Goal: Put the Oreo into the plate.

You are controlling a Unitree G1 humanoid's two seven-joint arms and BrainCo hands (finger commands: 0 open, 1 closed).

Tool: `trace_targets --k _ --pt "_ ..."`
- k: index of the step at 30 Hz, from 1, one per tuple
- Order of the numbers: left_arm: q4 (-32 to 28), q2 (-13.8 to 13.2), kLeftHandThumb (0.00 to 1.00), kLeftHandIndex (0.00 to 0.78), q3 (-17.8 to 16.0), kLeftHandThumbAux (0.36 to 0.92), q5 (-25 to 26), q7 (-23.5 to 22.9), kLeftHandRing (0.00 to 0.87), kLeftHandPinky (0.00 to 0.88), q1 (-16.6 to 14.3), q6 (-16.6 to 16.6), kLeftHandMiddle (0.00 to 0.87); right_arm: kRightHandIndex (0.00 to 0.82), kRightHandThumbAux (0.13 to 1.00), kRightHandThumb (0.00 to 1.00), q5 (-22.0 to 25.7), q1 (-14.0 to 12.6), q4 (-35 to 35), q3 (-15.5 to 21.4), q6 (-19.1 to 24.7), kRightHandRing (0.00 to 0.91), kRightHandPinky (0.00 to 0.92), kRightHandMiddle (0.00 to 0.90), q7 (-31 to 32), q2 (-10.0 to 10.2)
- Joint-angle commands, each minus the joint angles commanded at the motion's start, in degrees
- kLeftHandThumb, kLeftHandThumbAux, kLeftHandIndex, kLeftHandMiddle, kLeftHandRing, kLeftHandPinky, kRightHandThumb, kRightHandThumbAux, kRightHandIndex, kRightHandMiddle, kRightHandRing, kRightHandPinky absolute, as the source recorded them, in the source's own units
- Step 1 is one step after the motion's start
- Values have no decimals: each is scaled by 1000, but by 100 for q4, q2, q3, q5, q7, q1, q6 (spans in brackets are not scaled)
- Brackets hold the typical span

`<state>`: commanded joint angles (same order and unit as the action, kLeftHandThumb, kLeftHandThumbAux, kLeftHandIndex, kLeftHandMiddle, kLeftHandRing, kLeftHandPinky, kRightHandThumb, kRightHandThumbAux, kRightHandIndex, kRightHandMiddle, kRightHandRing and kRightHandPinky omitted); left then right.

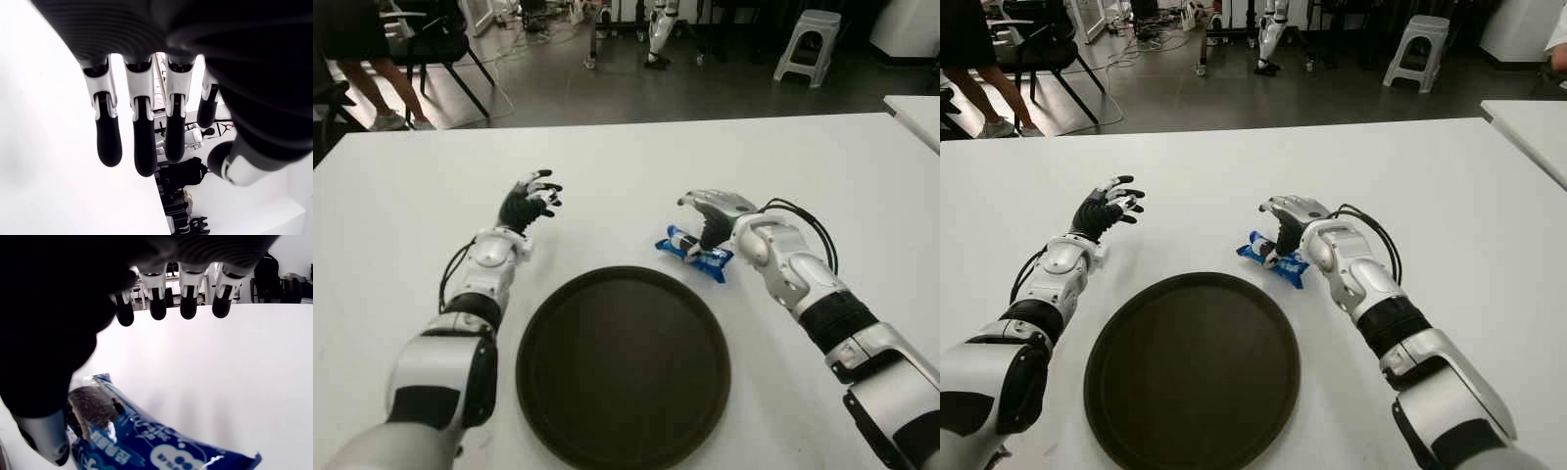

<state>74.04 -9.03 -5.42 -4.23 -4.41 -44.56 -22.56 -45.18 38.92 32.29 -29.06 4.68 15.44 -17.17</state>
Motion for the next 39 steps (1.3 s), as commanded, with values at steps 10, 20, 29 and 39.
trace_targets --k 10,20,29,39 --pt "14 4 220 183 -35 647 47 -10 379 429 -11 49 321 0 740 0 -59 49 163 -68 92 0 0 0 -26 79" --pt "18 -16 187 193 63 635 -68 66 402 440 -12 -22 337 0 749 0 -88 68 258 -98 90 0 0 0 -79 115" --pt "13 -5 184 184 16 634 -31 13 389 418 2 -55 331 0 756 0 -125 102 375 -179 161 0 0 0 -98 169" --pt "0 -12 196 192 -4 615 -35 -35 412 437 14 -127 350 0 745 0 -110 110 315 -278 190 0 0 0 9 138"
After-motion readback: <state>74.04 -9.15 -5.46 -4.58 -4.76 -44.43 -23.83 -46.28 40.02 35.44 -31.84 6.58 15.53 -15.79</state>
